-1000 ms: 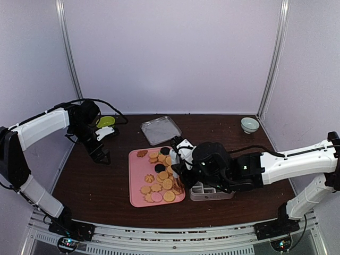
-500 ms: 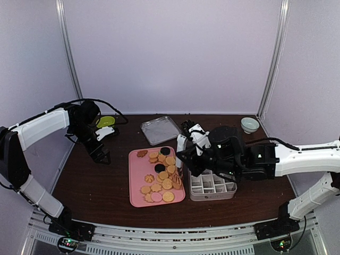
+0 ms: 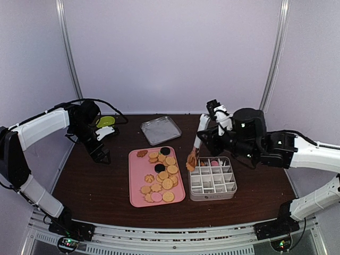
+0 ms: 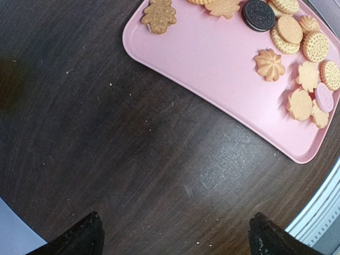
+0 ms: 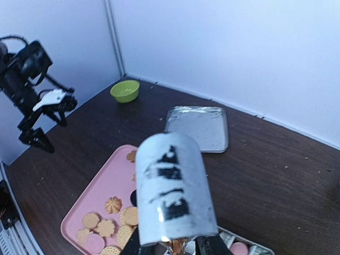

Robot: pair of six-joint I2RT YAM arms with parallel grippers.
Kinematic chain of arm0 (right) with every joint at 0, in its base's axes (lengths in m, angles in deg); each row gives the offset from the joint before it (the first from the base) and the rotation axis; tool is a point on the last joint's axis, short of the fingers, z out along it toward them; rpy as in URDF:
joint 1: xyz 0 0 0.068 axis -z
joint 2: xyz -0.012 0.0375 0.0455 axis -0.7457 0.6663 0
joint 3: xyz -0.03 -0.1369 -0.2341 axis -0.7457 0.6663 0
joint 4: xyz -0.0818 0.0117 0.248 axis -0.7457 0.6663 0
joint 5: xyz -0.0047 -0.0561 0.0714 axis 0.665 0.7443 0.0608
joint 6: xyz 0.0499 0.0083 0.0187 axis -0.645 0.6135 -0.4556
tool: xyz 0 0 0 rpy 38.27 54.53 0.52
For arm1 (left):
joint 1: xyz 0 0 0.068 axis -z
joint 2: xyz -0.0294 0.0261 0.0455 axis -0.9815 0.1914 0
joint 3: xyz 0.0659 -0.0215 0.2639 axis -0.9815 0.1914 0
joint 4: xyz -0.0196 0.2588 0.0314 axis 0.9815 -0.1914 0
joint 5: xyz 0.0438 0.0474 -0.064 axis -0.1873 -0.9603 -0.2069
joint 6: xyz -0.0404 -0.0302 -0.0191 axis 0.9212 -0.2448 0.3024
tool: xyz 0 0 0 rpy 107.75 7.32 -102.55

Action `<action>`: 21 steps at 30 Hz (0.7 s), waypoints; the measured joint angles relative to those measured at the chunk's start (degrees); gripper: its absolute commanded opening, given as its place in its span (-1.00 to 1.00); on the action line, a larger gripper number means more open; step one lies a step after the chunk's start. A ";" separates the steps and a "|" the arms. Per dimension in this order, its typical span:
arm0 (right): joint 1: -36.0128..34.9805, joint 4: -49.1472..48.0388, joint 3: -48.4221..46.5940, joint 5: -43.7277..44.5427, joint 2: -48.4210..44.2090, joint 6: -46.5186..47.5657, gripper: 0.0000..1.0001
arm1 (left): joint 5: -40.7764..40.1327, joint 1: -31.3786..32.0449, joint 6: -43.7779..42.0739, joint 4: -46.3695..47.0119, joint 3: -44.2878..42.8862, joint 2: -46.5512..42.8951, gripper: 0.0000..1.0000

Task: Pack the cookies
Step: Pick up the fake cookies from the plate, then place the fake cookies in the empty pocket of the box.

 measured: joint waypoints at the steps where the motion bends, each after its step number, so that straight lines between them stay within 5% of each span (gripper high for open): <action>1: 1.53 0.57 0.04 0.28 -1.90 0.37 -1.00 | 0.00 0.00 0.00 0.00 0.00 0.02 0.96; 9: 11.04 4.74 2.73 5.07 -13.00 3.63 -1.00 | -0.04 0.00 0.00 0.00 0.00 0.35 0.95; 21: 15.43 8.50 7.85 8.41 -12.96 5.81 -1.00 | 0.00 0.00 0.00 -0.02 -0.55 0.92 0.95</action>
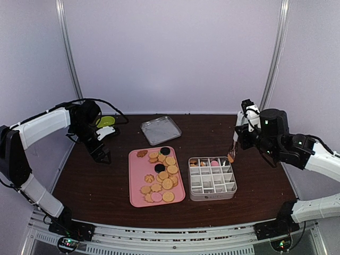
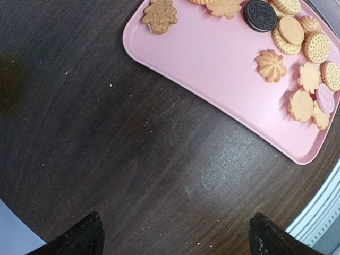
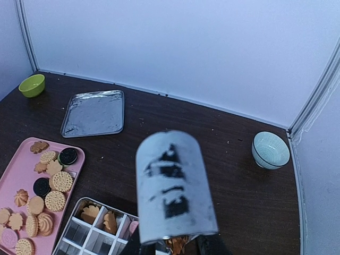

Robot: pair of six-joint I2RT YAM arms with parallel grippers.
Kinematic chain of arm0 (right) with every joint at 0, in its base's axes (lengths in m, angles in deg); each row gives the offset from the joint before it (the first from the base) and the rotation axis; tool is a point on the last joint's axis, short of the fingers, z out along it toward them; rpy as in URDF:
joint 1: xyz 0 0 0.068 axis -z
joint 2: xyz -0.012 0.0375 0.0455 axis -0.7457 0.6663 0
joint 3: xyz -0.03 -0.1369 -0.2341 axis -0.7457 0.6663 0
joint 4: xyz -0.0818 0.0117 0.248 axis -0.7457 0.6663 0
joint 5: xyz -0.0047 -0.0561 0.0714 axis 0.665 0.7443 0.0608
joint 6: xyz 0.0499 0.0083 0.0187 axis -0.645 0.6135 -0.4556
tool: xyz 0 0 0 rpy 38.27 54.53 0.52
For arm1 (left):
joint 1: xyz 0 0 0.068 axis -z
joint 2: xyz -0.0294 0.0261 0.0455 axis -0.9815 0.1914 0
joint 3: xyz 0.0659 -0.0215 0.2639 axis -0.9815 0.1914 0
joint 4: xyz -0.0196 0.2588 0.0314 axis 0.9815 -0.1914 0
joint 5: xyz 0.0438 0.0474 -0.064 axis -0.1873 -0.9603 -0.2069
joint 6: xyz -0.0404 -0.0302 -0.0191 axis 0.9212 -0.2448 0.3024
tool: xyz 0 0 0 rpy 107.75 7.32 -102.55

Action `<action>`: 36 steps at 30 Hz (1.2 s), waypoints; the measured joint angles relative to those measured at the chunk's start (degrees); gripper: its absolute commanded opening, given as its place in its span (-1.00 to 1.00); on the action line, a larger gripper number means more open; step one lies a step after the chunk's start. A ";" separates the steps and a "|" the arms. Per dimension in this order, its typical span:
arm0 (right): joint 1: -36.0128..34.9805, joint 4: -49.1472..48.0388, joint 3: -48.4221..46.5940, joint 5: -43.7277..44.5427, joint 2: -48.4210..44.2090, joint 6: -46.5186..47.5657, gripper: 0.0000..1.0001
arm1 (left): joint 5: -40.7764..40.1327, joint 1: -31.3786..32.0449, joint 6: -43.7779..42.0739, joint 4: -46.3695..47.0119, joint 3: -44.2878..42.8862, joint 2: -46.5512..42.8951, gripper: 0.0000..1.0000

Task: Pack the cookies
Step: Place the fake cookies in the empty pocket of the box.

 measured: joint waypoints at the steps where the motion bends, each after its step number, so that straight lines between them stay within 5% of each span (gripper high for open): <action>1: 0.22 -0.17 0.02 0.00 0.20 0.09 -1.00 | 0.00 0.00 0.00 0.00 0.00 0.02 0.95; 34: 0.96 -3.17 0.22 -3.10 2.23 0.74 -1.00 | 0.07 0.00 0.00 0.02 0.00 0.04 0.95; 36: 0.96 -3.26 0.46 -3.10 2.27 0.70 -0.86 | 0.07 0.00 0.02 0.02 0.00 0.07 0.95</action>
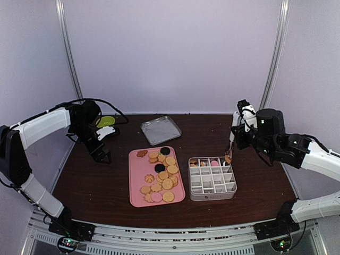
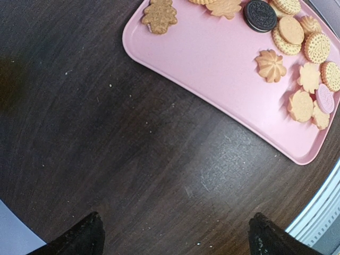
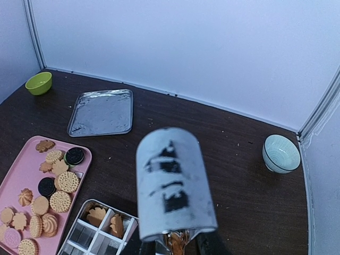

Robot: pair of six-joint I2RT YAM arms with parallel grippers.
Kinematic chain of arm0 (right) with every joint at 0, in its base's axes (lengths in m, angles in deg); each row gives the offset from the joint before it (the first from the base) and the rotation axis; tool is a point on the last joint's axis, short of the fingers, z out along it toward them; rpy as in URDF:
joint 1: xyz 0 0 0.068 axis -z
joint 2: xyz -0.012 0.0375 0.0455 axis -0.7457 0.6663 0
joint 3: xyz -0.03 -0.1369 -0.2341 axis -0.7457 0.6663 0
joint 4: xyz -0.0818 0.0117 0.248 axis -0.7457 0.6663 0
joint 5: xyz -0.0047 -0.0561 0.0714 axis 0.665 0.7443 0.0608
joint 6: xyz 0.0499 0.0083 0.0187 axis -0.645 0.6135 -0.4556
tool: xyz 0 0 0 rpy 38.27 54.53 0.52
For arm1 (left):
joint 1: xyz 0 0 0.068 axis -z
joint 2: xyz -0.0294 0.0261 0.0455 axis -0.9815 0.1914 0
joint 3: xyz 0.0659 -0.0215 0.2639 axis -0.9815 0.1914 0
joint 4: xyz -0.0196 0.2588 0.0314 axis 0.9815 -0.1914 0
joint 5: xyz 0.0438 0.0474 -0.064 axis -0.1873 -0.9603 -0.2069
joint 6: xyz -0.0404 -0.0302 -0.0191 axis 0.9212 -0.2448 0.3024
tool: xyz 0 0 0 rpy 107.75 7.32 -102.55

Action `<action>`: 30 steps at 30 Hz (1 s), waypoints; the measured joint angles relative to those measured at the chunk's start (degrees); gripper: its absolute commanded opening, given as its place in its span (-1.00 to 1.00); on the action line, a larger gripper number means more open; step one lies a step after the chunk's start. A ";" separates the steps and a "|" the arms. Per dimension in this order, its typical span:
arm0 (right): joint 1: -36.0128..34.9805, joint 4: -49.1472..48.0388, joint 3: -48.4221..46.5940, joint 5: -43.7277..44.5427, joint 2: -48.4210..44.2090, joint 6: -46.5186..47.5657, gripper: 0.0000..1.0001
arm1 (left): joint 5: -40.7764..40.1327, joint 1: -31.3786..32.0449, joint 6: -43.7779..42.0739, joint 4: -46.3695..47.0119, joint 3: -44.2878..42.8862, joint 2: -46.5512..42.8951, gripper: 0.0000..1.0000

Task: Pack the cookies
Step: Place the fake cookies in the empty pocket of the box, then pick up the fake cookies from the plate.

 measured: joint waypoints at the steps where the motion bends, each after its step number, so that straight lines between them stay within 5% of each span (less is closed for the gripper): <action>1: 0.00 -0.11 0.17 0.00 0.09 -0.04 -0.77 | 0.02 0.00 0.00 0.02 0.00 0.00 0.95; 10: 0.00 -0.81 0.55 -0.42 1.49 0.00 -0.26 | 0.11 0.00 0.00 0.02 0.00 -0.02 0.95; 23: -0.96 0.92 -1.88 -2.56 0.76 0.00 -0.33 | 0.11 -0.09 -0.02 0.02 0.00 -0.02 0.95; 30: -12.07 -0.24 -8.52 -2.45 3.65 -0.50 -0.34 | 0.22 -2.01 -0.02 0.04 0.02 -0.02 0.95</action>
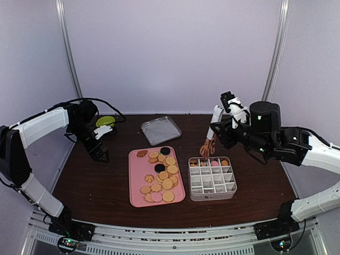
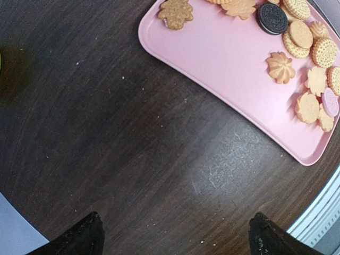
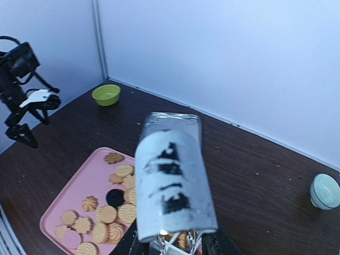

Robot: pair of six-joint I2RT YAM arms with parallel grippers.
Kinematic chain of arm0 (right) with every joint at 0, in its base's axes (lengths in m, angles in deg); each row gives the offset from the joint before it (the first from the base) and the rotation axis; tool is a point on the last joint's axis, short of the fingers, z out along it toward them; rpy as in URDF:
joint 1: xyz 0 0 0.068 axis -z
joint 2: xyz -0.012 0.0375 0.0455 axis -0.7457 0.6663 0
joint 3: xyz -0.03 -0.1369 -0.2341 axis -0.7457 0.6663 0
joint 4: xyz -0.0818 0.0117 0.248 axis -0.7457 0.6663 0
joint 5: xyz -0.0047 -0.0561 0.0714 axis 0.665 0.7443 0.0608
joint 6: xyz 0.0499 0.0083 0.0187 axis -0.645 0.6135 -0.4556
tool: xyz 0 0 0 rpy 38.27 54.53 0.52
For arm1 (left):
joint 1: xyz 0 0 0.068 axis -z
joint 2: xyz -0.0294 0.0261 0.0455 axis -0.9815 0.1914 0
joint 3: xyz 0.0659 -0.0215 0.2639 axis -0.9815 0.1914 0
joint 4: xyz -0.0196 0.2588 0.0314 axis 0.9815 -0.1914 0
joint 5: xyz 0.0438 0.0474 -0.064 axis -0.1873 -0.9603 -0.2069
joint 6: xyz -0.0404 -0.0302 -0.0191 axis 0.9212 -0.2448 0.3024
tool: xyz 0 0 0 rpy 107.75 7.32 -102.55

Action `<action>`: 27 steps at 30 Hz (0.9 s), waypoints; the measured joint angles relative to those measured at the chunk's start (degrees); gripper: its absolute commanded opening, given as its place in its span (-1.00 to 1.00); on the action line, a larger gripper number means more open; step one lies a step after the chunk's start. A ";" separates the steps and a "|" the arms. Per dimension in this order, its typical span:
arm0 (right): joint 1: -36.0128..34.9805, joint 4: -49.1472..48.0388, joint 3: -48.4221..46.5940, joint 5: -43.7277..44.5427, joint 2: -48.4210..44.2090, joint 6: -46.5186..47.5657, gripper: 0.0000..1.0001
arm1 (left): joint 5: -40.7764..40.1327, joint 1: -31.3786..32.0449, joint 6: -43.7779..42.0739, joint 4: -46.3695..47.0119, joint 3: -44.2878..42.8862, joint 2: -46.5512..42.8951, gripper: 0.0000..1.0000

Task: Pack the cookies
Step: Pick up the fake cookies from the plate.

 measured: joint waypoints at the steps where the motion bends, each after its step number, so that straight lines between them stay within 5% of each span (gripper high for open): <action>1: -1.90 -0.50 -1.01 -0.02 1.42 -0.07 -0.34 | -0.02 -0.33 0.00 0.00 0.02 0.00 0.96; 13: -17.68 -4.17 -19.37 -4.04 28.92 0.87 -0.36 | -0.28 -1.66 -0.02 0.83 2.23 -0.94 0.96; 27: -20.46 -3.43 -34.14 -8.02 44.35 5.35 -0.35 | -0.57 -1.79 -0.52 0.83 2.71 -2.91 0.96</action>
